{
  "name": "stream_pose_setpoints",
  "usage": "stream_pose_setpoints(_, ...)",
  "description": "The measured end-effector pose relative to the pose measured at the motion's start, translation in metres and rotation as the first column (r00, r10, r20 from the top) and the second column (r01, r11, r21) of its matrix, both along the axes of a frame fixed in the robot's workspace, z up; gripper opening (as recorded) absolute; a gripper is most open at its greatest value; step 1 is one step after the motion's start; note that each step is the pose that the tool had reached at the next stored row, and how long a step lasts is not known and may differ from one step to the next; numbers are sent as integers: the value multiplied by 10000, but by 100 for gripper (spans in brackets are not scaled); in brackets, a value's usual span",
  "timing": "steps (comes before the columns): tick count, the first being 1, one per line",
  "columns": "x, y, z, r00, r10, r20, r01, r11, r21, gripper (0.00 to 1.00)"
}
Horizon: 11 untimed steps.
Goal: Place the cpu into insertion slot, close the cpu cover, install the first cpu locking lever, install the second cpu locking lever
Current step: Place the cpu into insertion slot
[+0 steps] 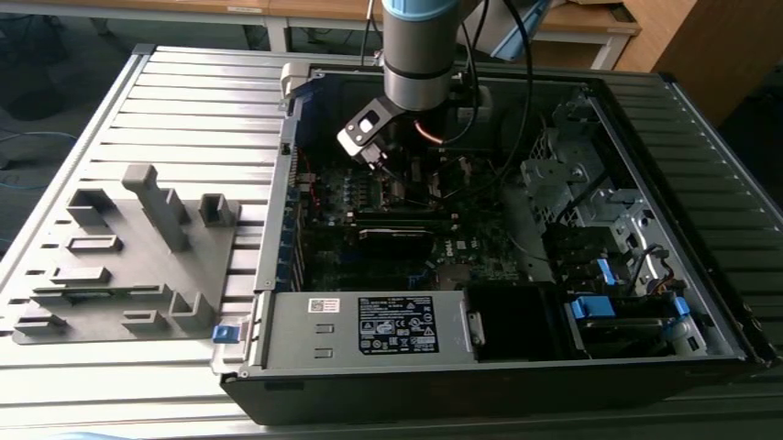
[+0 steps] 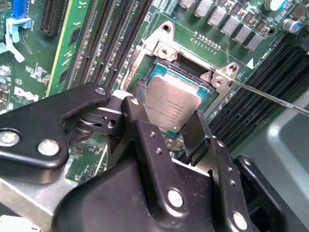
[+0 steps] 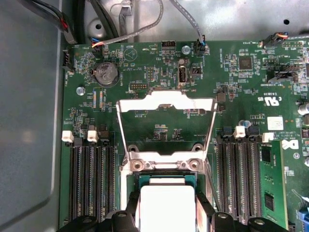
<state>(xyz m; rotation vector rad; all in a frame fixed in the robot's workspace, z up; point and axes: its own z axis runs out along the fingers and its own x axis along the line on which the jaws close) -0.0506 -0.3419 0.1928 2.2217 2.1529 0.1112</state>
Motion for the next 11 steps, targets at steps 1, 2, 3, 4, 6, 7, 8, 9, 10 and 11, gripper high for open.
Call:
stream_pose_setpoints(1,0,0,-2,10000,0,2,0,10000,2,54)
stream_pose_setpoints(2,0,1,-3,10000,0,3,0,10000,4,54)
stream_pose_setpoints(3,0,1,-3,10000,0,3,0,10000,4,54)
stream_pose_setpoints(4,0,1,-3,10000,0,3,0,10000,4,54)
stream_pose_setpoints(6,0,1,-3,10000,0,3,0,10000,4,54)
stream_pose_setpoints(7,0,1,-3,10000,0,3,0,10000,4,54)
stream_pose_setpoints(8,0,1,-4,10000,0,3,0,10000,4,54)
stream_pose_setpoints(9,0,1,-8,10000,0,2,0,10000,4,54)
stream_pose_setpoints(10,0,0,-11,10000,0,0,0,10000,2,54)
stream_pose_setpoints(11,0,0,-12,10000,0,0,0,10000,1,54)
